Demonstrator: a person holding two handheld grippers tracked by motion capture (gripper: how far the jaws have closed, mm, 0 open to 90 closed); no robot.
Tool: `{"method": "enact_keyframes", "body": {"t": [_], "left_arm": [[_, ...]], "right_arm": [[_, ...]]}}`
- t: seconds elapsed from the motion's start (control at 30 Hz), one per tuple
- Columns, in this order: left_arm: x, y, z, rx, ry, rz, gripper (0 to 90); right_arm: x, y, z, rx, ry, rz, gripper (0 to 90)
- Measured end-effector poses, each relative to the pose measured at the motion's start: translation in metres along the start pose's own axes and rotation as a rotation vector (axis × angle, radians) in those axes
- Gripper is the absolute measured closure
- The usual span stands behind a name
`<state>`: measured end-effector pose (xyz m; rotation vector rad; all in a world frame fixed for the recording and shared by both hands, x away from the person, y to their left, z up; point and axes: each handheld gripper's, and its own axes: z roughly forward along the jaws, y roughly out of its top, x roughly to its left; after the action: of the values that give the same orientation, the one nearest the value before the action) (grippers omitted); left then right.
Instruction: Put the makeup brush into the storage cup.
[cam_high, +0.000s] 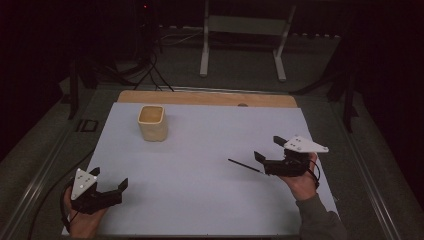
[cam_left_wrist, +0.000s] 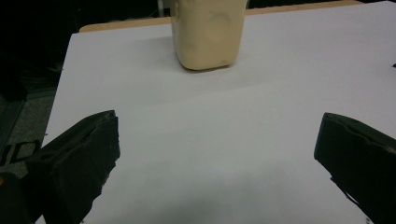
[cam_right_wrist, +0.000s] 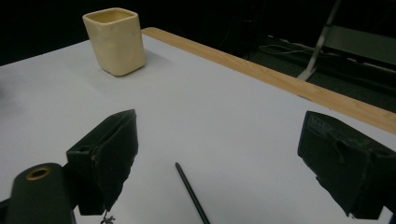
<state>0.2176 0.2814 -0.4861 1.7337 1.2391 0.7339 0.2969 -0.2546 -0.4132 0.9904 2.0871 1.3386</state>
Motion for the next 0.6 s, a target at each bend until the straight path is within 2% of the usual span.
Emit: {"method": "enact_keyframes", "body": {"t": [0.6], "left_arm": [[0.000,0.000,0.000,-0.002,-0.001,-0.001,1.4]], "right_arm": [[0.001,0.015,0.022,0.020,0.013,-0.029,12.0]]}}
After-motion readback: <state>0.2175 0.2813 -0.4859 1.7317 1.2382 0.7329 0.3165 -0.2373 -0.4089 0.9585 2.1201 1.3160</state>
